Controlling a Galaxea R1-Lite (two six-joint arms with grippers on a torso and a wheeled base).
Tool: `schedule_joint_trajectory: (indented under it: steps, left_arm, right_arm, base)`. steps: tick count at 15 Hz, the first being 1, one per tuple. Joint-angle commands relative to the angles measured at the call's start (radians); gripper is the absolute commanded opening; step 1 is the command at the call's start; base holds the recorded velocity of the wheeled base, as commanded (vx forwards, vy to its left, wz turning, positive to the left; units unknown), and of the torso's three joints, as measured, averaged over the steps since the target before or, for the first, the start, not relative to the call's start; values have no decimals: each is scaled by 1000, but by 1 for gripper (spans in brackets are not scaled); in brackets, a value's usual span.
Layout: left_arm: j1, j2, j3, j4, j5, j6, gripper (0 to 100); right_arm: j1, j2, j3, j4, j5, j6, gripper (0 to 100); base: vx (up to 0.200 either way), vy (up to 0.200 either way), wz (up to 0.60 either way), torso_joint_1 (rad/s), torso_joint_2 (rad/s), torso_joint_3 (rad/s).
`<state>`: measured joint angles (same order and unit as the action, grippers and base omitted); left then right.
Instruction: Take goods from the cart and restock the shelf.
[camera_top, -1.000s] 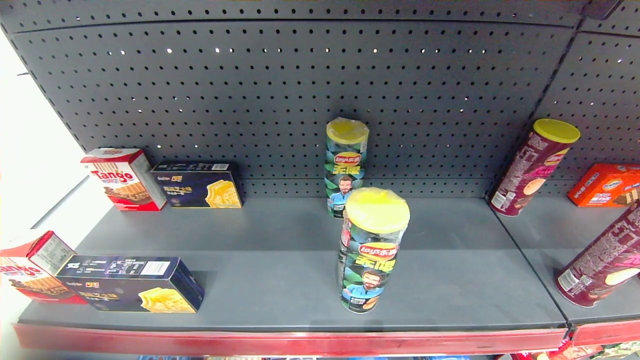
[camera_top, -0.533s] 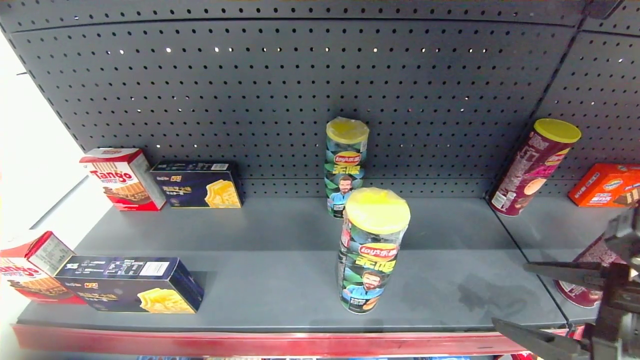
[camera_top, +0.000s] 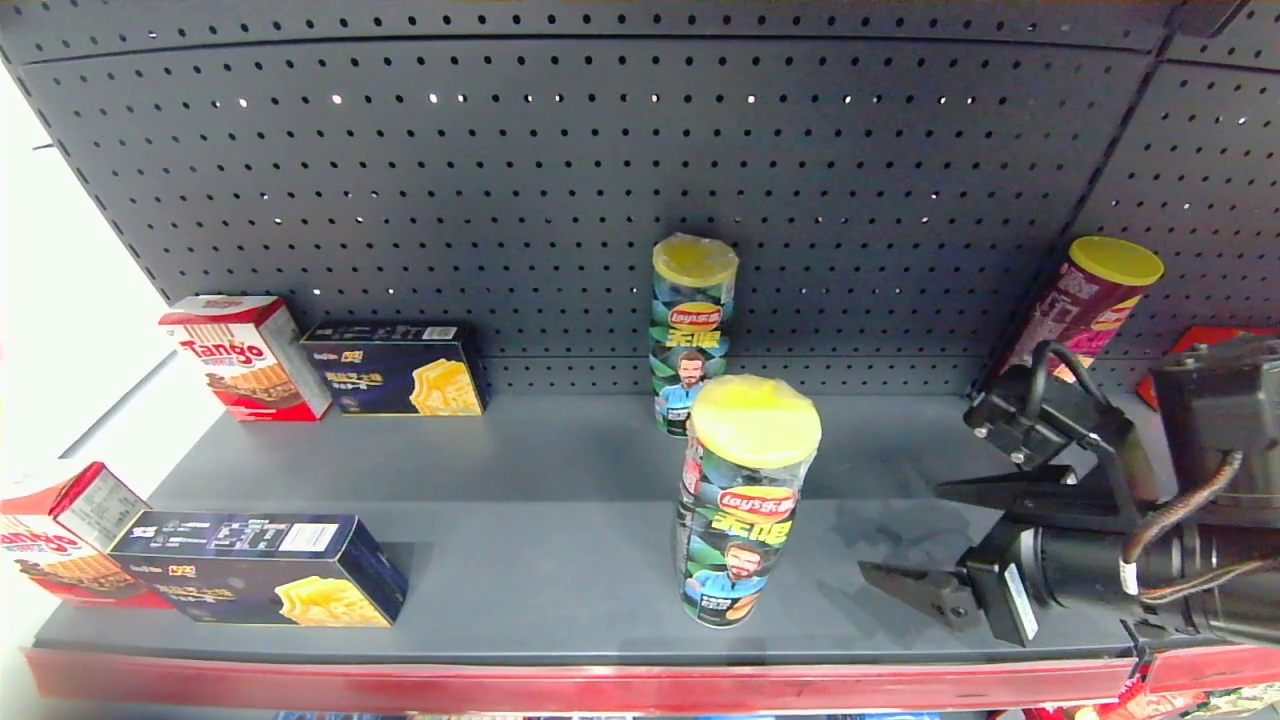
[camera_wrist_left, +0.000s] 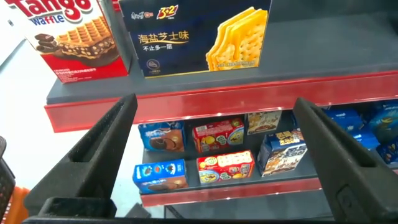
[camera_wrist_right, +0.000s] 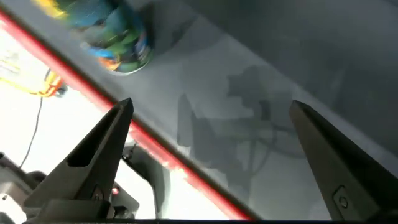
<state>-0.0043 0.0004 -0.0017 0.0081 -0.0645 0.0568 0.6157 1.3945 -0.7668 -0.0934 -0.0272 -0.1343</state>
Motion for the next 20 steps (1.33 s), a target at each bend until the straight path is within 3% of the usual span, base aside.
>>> schedule_joint_trajectory:
  steps: [1, 7, 20]
  left_arm:
    - [0, 0, 2, 0, 2, -3, 100]
    - [0, 0, 0, 0, 5, -8, 100]
    - [1, 0, 0, -2, 5, -12, 100]
  right_arm:
    - [24, 77, -49, 0, -2, -1, 100]
    - [75, 186, -164, 0, -14, -1, 100]
    - [73, 196, -174, 0, -19, -2, 100]
  base:
    - [0, 0, 0, 0, 0, 0]
    - [0, 0, 0, 0, 0, 0]
    - [0, 0, 0, 0, 0, 0]
